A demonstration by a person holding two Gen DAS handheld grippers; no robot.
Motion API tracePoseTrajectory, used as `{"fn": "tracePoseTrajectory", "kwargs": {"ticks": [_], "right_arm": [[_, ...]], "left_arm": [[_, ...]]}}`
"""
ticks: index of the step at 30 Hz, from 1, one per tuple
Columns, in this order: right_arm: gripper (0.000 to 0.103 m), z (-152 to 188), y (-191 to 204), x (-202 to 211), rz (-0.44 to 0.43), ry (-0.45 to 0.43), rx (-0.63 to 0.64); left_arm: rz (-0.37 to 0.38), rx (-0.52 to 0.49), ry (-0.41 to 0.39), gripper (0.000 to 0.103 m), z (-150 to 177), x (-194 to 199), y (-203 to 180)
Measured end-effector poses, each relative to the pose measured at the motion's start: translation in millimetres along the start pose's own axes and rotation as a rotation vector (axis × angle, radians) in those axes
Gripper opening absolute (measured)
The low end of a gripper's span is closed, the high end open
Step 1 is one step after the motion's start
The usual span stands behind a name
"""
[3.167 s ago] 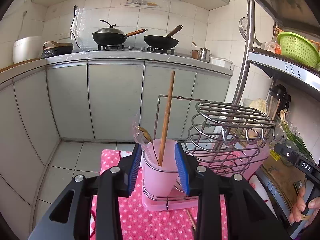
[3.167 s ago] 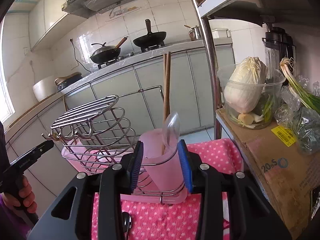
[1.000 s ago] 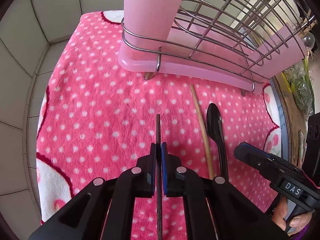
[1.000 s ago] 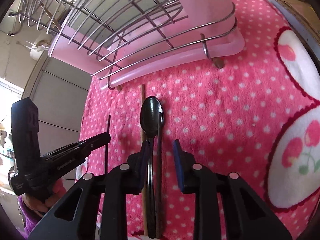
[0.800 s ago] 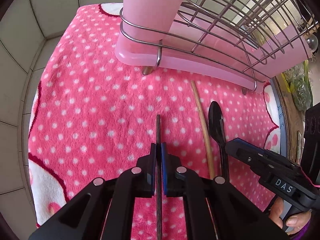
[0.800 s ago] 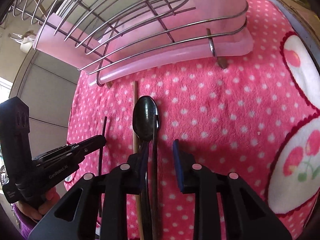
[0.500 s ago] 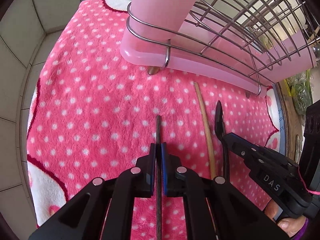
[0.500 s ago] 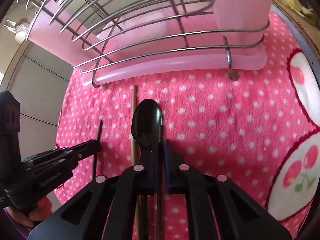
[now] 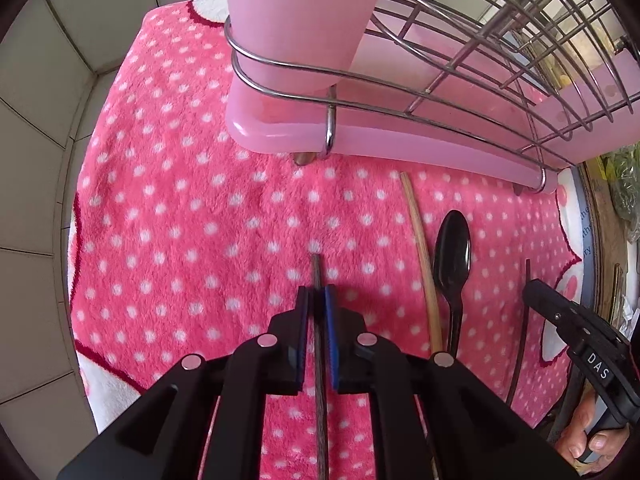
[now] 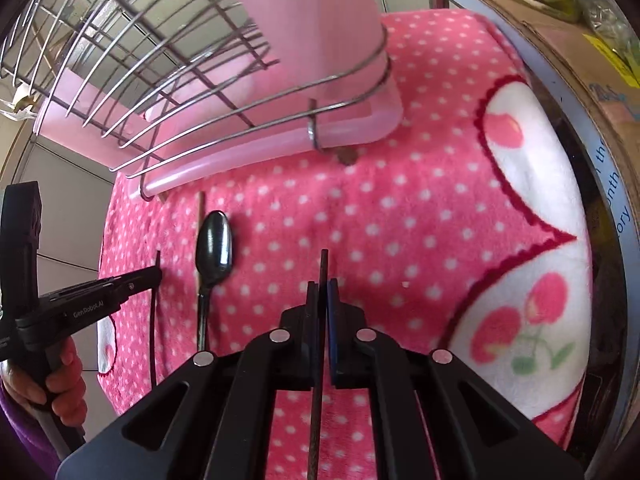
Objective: Organize utensils
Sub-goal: 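Lift both dark chopsticks upright and carry them over the pink cup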
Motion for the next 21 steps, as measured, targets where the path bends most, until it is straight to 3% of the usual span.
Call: {"fn": "tracePoseTrajectory", "kwargs": {"ticks": [13, 21], "right_arm": [[0.006, -8, 2, -17, 0.000, 0.054, -0.003], [0.005, -3, 0, -12, -0.023, -0.012, -0.011]], "left_arm": [[-0.002, 0.002, 0.037, 0.008, -22, -7, -19], [0.041, -0.028, -0.046, 0.004, -8, -2, -5]]}}
Point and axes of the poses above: each gripper's, at about its wrist camera, not at the fingertips, and x roughly against the way its jaws point, y to its left, z to its underside, the point moved 2 cm from there along -x, roughly the way its jaws point, and after that the axes turned 3 degrees about y, right-handed, at the moved point
